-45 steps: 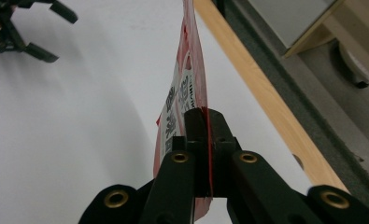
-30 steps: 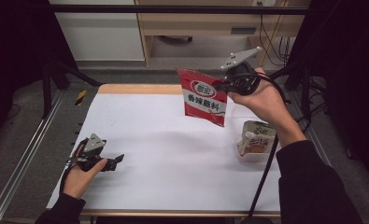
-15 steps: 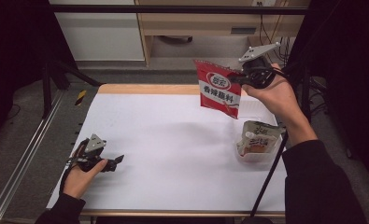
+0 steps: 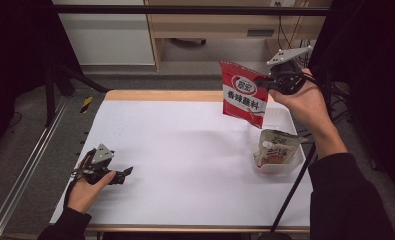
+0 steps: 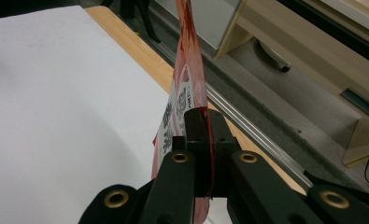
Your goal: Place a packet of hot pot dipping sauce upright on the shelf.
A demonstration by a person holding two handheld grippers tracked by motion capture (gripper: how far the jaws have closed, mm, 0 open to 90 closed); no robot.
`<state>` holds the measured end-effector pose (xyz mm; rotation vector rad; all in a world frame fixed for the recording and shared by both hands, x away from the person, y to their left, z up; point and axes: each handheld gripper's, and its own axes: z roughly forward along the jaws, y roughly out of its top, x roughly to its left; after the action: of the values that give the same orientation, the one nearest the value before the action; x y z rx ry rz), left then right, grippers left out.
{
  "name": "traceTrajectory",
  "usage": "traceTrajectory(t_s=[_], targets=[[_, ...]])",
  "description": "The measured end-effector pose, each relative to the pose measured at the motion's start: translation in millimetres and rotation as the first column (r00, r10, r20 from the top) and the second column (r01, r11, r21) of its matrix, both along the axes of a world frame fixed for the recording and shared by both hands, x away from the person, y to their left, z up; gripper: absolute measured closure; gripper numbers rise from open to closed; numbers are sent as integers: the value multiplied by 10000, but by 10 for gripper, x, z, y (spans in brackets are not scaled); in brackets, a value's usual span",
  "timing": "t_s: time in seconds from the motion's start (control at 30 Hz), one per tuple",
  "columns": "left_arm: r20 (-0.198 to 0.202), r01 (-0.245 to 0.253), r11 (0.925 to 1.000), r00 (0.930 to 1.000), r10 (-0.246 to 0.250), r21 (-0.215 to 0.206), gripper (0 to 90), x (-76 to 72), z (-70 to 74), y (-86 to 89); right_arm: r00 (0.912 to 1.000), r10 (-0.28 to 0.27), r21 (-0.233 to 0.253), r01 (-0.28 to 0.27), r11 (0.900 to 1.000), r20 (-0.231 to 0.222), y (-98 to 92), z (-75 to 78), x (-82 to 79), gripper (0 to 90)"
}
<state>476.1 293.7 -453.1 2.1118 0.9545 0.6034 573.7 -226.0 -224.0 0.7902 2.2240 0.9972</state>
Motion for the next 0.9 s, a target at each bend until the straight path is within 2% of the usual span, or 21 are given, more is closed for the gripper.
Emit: traceTrajectory(t_s=[0.33,0.5,0.63,0.9], targets=[[1,90,9999,10000,-90,107,68,0,-1,-14,9994,-330,75,331,9994,-71,-128,-68,25,900],[-34,124,9998,9999,-123,144,68,2,-7,-12,9985,-552,282,551,9981,5,-228,-84,4,900],[-45,147,9998,9999,-147,161,68,1,-5,-15,9966,-819,210,819,9964,3,-317,-110,2,900],[-87,151,9997,9999,-149,195,68,5,-14,-18,9919,-1272,382,1271,9911,-14,-508,-161,8,900]])
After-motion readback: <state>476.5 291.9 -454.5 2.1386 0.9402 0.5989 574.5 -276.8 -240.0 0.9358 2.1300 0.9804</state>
